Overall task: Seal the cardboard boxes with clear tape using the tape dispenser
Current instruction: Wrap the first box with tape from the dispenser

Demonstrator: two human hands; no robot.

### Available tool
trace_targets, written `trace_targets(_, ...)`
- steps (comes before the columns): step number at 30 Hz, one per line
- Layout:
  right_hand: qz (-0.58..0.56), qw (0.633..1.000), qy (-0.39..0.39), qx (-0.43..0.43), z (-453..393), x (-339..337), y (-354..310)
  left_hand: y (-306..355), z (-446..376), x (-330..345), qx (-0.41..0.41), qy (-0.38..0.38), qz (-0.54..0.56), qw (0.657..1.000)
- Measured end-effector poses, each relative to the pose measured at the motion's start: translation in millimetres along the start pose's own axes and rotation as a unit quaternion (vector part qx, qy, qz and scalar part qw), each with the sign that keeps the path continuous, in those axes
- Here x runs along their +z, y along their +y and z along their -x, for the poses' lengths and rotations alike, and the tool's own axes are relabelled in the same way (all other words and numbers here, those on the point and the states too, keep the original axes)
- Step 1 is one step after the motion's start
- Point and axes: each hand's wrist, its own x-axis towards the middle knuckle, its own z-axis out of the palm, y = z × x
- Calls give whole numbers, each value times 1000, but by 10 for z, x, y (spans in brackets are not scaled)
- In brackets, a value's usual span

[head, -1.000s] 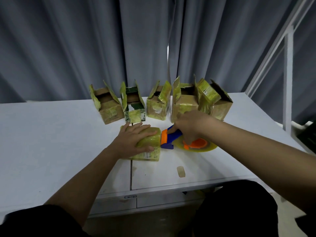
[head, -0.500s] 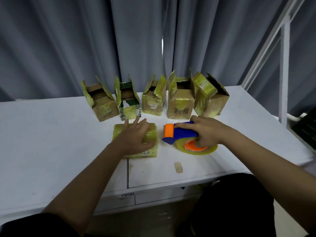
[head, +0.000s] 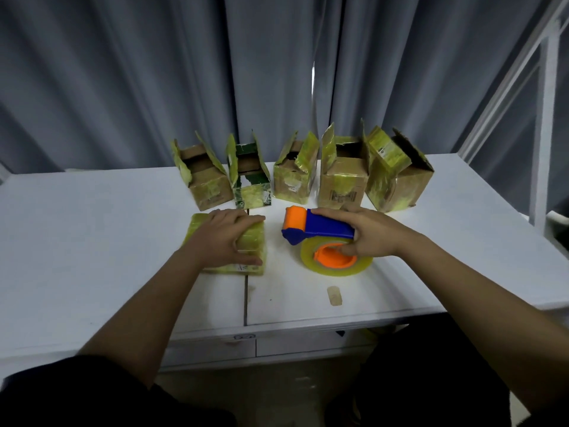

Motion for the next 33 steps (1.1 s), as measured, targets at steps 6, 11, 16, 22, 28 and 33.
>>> trace_targets(6, -15, 1000, 20, 6, -106, 107, -122, -165, 145, -38, -14, 4, 2, 1000)
trace_targets(11, 2, 1000, 23, -2, -244, 111, -283, -326, 252, -30, -28, 10, -4, 1000)
trace_targets(16, 85, 996, 3, -14, -334, 119, -433, -399, 309, -17, -45, 12, 8, 999)
trace_targets(22, 48, 999, -18, -11, -367, 93, -557, -395, 307, -1, -54, 30, 27, 998)
trace_targets(28, 126, 988, -84, -14, -321, 14, -620, -388, 326, 8, -49, 23, 22, 998)
trace_targets(33, 272, 956, -104, -33, -527, -242, -908, -380, 333, -17, -45, 6, 17, 999)
